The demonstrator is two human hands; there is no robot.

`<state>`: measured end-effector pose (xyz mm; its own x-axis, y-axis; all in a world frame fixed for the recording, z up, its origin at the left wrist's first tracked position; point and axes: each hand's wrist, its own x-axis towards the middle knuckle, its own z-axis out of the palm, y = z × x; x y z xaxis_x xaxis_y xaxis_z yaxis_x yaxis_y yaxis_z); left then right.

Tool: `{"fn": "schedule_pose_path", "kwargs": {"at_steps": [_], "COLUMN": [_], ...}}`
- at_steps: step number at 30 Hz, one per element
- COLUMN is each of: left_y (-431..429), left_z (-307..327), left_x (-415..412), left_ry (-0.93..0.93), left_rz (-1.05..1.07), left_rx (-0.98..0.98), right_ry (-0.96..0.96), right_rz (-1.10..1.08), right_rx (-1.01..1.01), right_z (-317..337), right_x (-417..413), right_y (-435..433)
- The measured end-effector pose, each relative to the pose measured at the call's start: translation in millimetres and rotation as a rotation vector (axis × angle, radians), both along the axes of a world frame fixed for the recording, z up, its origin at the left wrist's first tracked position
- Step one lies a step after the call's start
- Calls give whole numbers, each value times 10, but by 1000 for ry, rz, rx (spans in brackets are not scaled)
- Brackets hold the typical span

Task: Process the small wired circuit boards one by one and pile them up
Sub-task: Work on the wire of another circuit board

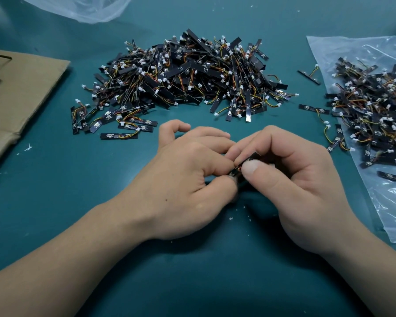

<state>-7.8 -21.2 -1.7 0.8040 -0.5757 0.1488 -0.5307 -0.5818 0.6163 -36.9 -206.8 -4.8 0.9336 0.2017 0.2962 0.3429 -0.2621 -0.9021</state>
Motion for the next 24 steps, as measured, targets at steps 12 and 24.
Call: {"fn": "schedule_pose_path", "kwargs": {"at_steps": [12,24], "left_y": [6,5], "left_z": [75,86], "left_x": [6,30], "left_ry": [-1,-25], "left_rz": [94,434], "left_rx": [-252,-486], "right_ry": [36,23], "right_rz": [-69,-199], "right_rx": [-19,96], "right_z": [-14,-1], "right_x": [11,27], "right_y": [1,-3]}}
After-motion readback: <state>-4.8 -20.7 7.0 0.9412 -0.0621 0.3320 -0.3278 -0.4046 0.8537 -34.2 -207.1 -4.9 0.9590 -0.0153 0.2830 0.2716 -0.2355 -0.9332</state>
